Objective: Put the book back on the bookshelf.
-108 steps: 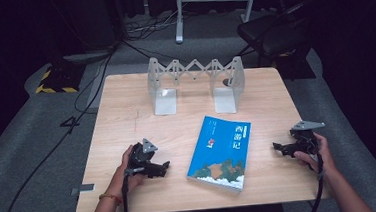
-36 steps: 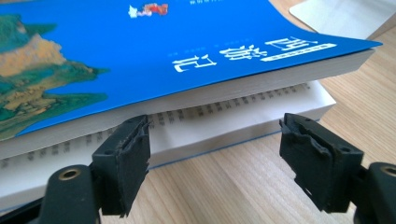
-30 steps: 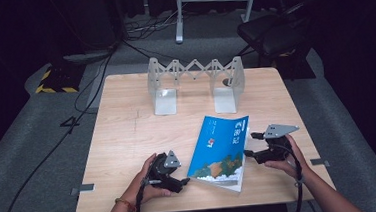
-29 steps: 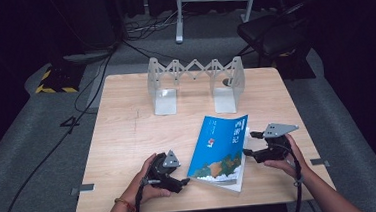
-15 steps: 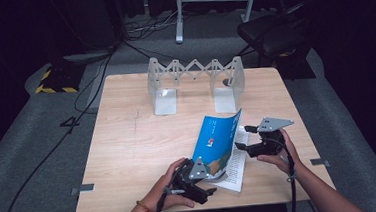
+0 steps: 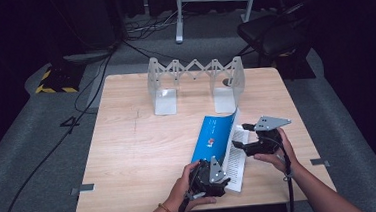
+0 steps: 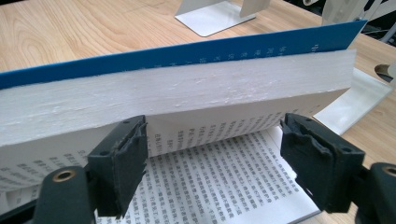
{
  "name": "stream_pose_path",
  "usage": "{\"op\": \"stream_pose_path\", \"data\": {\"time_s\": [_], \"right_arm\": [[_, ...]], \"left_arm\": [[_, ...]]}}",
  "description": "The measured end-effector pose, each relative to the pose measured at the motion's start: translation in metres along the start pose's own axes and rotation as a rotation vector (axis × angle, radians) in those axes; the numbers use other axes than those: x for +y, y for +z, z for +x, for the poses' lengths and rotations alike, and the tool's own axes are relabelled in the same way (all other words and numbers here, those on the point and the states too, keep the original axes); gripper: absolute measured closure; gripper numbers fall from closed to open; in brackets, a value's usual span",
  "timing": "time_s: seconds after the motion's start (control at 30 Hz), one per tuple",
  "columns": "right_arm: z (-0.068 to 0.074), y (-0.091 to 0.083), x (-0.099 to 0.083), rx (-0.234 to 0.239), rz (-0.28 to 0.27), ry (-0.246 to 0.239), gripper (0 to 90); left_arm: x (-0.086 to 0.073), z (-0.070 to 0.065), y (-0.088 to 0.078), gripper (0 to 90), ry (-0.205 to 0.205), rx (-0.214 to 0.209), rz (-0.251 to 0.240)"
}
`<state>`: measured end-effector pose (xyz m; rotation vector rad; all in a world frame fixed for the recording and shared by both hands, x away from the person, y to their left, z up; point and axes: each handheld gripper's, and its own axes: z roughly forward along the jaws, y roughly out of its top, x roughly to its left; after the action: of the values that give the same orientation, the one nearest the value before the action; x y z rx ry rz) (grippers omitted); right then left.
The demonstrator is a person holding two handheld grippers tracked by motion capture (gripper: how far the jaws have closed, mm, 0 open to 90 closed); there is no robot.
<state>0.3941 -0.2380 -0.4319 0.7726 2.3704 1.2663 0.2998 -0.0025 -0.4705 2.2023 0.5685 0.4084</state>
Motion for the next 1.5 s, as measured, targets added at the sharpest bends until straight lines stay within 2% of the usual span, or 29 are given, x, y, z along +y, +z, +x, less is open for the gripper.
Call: {"op": "stream_pose_path", "data": {"time_s": [0.13, 0.17, 0.3, 0.33, 0.47, 0.57, 0.63, 0.73, 0.8, 0.87, 0.93, 1.0, 1.13, 1.2, 1.27, 1.3, 1.33, 1.4, 1.5], "right_arm": [[-0.003, 0.0, -0.002, 0.005, -0.019, 0.017, 24.0], [-0.006, -0.002, -0.002, 0.004, -0.042, 0.037, 24.5], [-0.015, -0.01, -0.002, 0.006, -0.068, 0.072, 24.6], [-0.018, -0.013, -0.003, 0.011, -0.082, 0.088, 26.7], [-0.022, -0.02, -0.006, 0.017, -0.083, 0.083, 26.5], [-0.022, -0.025, -0.009, 0.019, -0.073, 0.041, 26.5], [-0.022, -0.029, -0.009, 0.046, -0.083, 0.015, 26.5], [-0.019, -0.036, -0.006, 0.101, -0.111, -0.035, 25.5], [-0.016, -0.039, -0.002, 0.174, -0.126, -0.068, 25.2], [-0.011, -0.039, 0.001, 0.226, -0.136, -0.109, 24.1], [-0.004, -0.035, 0.003, 0.285, -0.122, -0.146, 24.0], [0.005, -0.026, 0.003, 0.32, -0.09, -0.188, 24.0], [0.015, -0.004, 0.0, 0.359, -0.029, -0.231, 24.3], [0.016, 0.001, -0.001, 0.362, -0.014, -0.231, 25.2], [0.017, 0.013, -0.004, 0.341, 0.032, -0.247, 26.0], [0.017, 0.021, -0.005, 0.314, 0.056, -0.284, 28.8], [0.017, 0.025, -0.006, 0.292, 0.066, -0.3, 31.3], [0.012, 0.033, -0.009, 0.262, 0.074, -0.32, 36.2], [0.003, 0.035, -0.014, 0.224, 0.063, -0.34, 42.0]], "left_arm": [[-0.002, 0.005, -0.009, 53.7, 0.016, -0.027, -0.023], [-0.002, 0.006, -0.011, 57.8, 0.021, -0.035, -0.029], [-0.001, 0.01, -0.017, 72.5, 0.028, -0.039, -0.046], [0.0, 0.011, -0.018, 72.5, 0.042, -0.044, -0.044], [0.002, 0.015, -0.02, 77.0, 0.055, -0.056, -0.054], [0.004, 0.02, -0.025, 77.7, 0.06, -0.064, -0.062], [0.005, 0.024, -0.028, 77.9, 0.06, -0.075, -0.06], [0.005, 0.028, -0.031, 78.3, 0.093, -0.085, -0.034], [0.001, 0.032, -0.034, 78.7, 0.09, -0.095, -0.017], [-0.005, 0.038, -0.039, 78.7, 0.083, -0.106, -0.013], [-0.008, 0.044, -0.044, 78.6, 0.09, -0.115, -0.012], [-0.011, 0.05, -0.049, 78.5, 0.091, -0.116, -0.014], [-0.019, 0.062, -0.058, 78.3, 0.089, -0.124, -0.012], [-0.021, 0.065, -0.06, 78.1, 0.096, -0.124, -0.005], [-0.026, 0.071, -0.065, 77.7, 0.087, -0.126, -0.008], [-0.027, 0.072, -0.066, 77.5, 0.088, -0.123, -0.007], [-0.028, 0.074, -0.067, 77.4, 0.087, -0.12, -0.006], [-0.029, 0.077, -0.069, 77.2, 0.1, -0.117, 0.001], [-0.03, 0.083, -0.073, 77.3, 0.09, -0.121, -0.007]]}}
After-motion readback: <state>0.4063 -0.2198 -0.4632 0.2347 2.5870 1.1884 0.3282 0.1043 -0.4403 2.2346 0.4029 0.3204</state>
